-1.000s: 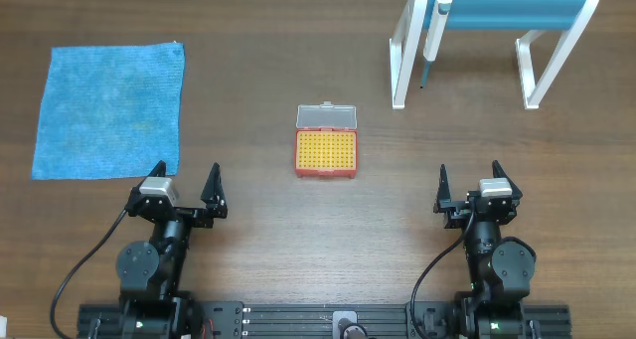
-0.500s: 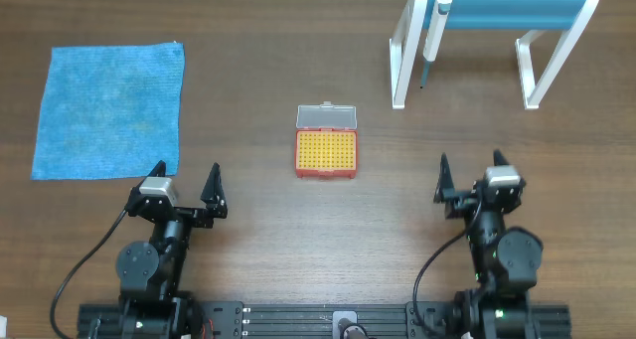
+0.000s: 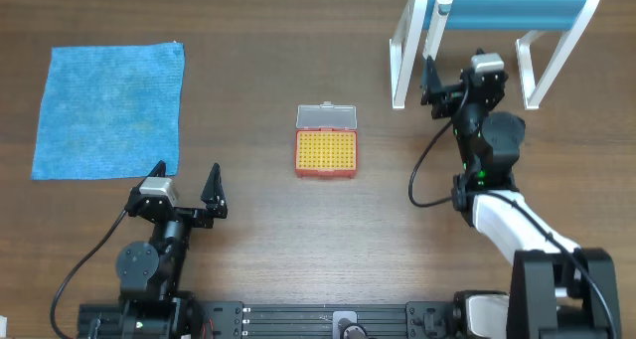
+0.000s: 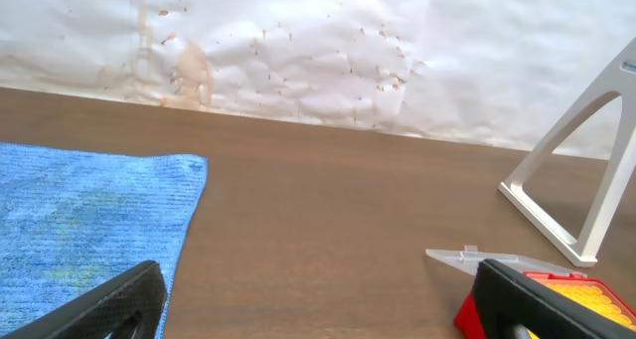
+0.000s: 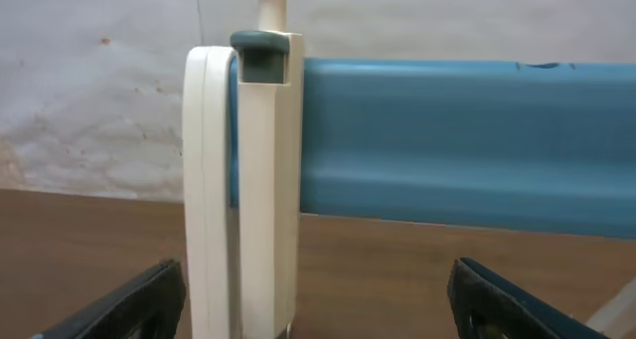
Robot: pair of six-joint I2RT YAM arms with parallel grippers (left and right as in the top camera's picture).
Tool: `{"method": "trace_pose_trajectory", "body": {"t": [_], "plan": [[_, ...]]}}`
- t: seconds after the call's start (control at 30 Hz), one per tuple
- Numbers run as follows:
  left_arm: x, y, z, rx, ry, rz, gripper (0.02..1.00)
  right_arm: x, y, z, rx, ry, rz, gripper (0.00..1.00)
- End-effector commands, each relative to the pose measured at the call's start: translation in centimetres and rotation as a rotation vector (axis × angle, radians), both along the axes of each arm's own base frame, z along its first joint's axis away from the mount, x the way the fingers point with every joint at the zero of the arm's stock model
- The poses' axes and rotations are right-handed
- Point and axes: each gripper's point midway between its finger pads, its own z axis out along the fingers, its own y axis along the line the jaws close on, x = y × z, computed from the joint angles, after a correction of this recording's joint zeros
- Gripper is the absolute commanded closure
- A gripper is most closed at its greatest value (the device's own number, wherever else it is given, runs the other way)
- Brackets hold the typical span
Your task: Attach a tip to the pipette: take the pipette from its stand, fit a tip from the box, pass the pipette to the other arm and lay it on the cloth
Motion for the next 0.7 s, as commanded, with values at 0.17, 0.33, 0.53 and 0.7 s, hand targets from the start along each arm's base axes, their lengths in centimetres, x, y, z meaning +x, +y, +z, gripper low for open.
{"method": "trace_pose_trajectory", "body": {"t": [0.17, 0.33, 0.53, 0.7], "plan": [[0.0, -0.1, -0.1, 0.008, 0.001, -0.01, 0.027, 2.9, 0.3, -1.0, 0.07, 0.039, 0.009, 0.145], [0.0, -0.1, -0.1, 0.008, 0.001, -0.01, 0.027, 3.9, 0.6, -1.4, 0.099, 0.055, 0.015, 0.145], [0.0, -0.1, -0.1, 0.008, 0.001, -0.01, 0.025, 4.2, 1.0, -2.5, 0.098, 0.079, 0.021, 0.145], [0.0, -0.1, -0.1, 0.008, 0.001, -0.01, 0.027, 5.3, 1.2, -3.0, 0.098, 0.086, 0.025, 0.145]]}}
